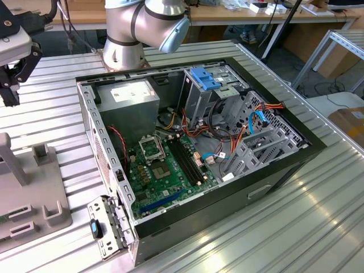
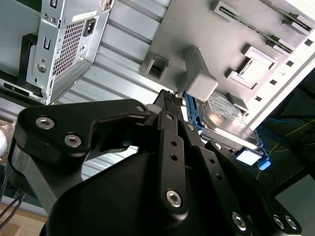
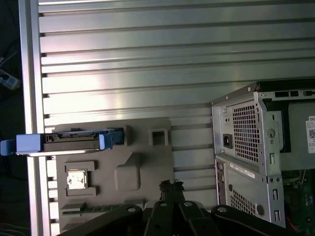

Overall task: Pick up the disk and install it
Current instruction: 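Reach for the disk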

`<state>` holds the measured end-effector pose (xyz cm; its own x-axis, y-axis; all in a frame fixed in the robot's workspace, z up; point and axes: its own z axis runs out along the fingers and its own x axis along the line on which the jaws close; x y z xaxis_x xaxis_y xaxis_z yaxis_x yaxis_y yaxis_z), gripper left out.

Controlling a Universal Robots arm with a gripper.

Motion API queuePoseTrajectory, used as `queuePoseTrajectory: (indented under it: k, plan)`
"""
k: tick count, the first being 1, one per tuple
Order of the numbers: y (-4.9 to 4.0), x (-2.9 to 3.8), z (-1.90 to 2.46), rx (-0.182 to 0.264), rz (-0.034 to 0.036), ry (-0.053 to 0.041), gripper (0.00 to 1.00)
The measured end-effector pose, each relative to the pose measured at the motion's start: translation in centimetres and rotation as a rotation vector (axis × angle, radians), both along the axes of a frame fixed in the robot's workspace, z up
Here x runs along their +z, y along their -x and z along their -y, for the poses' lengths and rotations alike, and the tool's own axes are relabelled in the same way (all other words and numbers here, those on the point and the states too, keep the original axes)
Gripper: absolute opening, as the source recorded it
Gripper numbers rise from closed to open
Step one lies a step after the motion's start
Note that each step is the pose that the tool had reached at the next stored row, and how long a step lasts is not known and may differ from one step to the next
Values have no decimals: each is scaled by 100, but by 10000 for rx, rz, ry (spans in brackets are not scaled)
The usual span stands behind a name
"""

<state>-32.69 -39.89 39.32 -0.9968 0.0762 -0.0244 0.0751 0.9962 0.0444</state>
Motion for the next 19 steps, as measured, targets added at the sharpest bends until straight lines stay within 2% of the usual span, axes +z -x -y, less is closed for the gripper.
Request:
queuePoseTrajectory:
  k: [12,19]
  plan:
    - [15,0,0,-1,0,0,11]
    - [145,0,0,-1,0,0,11]
